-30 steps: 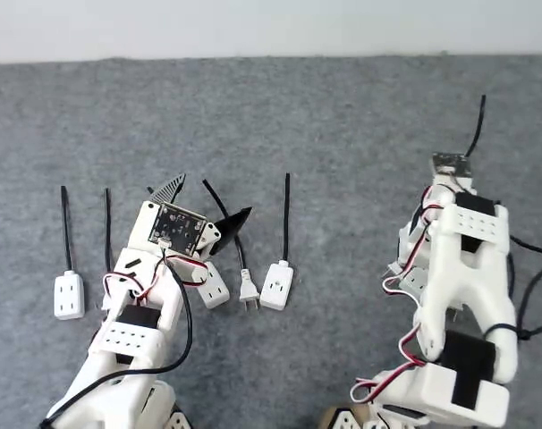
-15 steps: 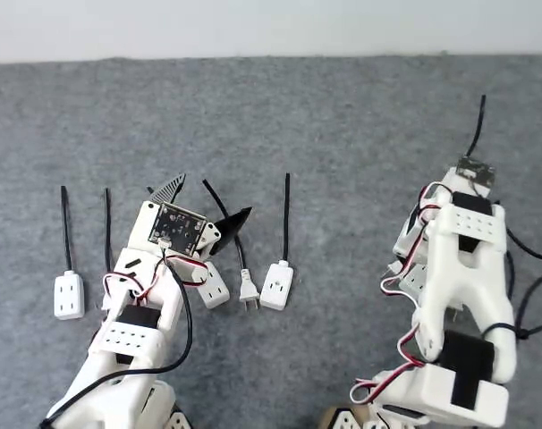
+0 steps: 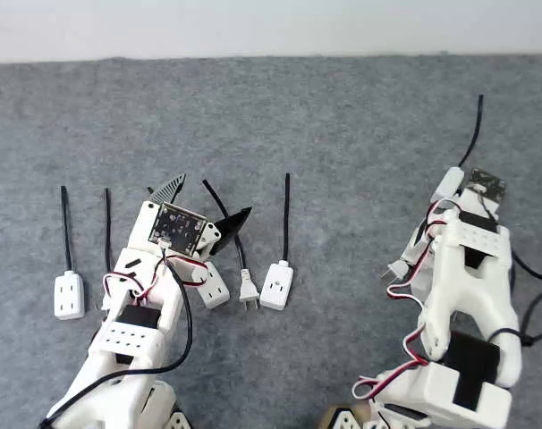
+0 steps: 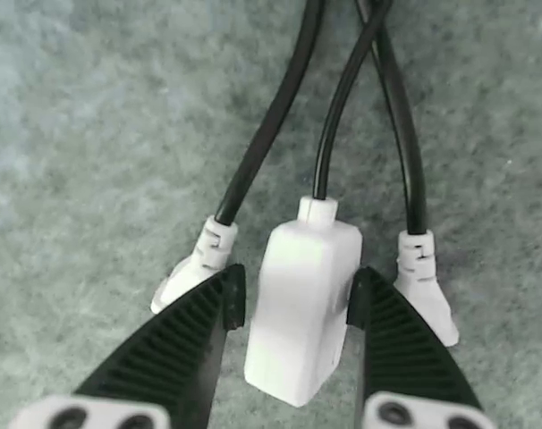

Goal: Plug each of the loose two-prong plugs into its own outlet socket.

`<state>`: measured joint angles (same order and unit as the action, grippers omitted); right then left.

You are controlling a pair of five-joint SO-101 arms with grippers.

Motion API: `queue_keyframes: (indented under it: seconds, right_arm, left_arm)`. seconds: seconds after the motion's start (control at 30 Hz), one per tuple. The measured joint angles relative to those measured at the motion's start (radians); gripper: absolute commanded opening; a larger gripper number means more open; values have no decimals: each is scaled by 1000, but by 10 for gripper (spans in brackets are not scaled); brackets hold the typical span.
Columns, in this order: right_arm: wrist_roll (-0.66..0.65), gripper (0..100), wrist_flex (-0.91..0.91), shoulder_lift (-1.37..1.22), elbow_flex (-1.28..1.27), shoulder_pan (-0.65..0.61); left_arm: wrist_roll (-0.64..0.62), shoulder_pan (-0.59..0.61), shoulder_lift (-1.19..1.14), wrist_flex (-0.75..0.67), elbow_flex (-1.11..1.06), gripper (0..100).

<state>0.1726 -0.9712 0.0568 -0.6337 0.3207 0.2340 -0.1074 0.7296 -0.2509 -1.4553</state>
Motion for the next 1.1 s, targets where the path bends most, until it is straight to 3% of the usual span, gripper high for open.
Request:
queue_keyframes:
  seconds: [1.1]
  right_arm:
    - [-9, 188, -15, -64, -6, -29]
  left_arm:
    - [0, 0, 0, 0, 0, 412]
